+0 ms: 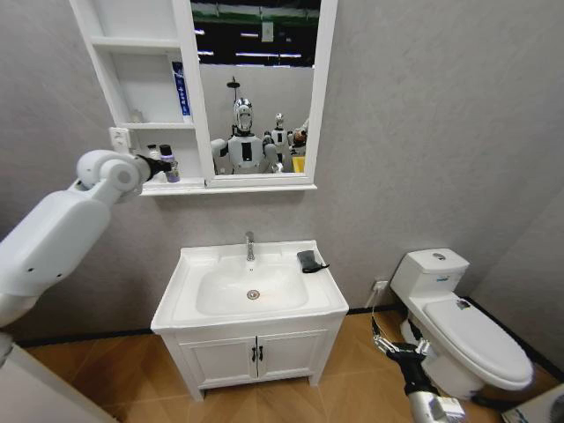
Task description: Move facial cleanser and shampoo from washbasin to cabinet, then wipe washbasin with towel.
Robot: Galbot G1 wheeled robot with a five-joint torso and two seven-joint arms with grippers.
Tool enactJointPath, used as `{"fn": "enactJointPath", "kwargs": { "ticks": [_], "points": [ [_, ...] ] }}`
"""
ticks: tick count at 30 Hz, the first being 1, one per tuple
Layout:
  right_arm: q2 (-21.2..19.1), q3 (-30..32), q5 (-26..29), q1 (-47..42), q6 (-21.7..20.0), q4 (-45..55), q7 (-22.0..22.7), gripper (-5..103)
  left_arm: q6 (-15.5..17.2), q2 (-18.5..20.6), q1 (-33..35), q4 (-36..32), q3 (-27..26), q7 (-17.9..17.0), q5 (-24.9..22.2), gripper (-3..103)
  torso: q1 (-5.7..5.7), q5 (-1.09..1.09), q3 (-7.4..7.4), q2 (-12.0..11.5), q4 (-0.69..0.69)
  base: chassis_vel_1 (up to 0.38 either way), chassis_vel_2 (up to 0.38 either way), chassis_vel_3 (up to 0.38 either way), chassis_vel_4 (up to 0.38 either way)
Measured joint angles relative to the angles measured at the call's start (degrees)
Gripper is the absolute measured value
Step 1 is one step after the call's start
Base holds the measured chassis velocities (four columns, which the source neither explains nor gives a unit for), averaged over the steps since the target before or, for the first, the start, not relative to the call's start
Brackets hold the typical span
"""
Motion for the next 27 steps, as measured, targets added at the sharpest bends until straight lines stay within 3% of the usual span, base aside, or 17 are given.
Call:
{"fn": "enactJointPath", "kwargs": {
  "ticks": [5,12,19,27],
  "points": [
    [-0.3,0.5,0.7,0.0,0.5,-0.5,0.0,100,-1.9,-6.3,-3.1,11.8,1.9,2.8,7.0,42,0.0,-0.02,0.0,0.0,0.03,0.0,0.0,0.0,0.0],
    [-0.5,1.4,1.3,-0.1,0.7,-1.0,0.3,100,-3.8,-12.1,-5.0,21.0,1.7,5.2,11.8,42,0.0,0.0,0.0,0.0,0.02,0.0,0.0,0.0,0.0],
    [-0.7,3.1,2.9,-0.3,0.9,-0.8,0.3,100,-5.4,-15.4,-5.5,27.7,0.8,7.0,15.1,42,0.0,-0.01,0.0,0.0,0.04,0.0,0.0,0.0,0.0],
    [-1.9,4.7,4.0,-0.6,0.9,-0.7,0.8,100,-5.8,-17.4,-5.6,30.5,-0.2,7.6,16.5,42,-0.02,0.0,-0.01,0.0,0.02,0.0,0.0,0.0,0.0]
  ]
}}
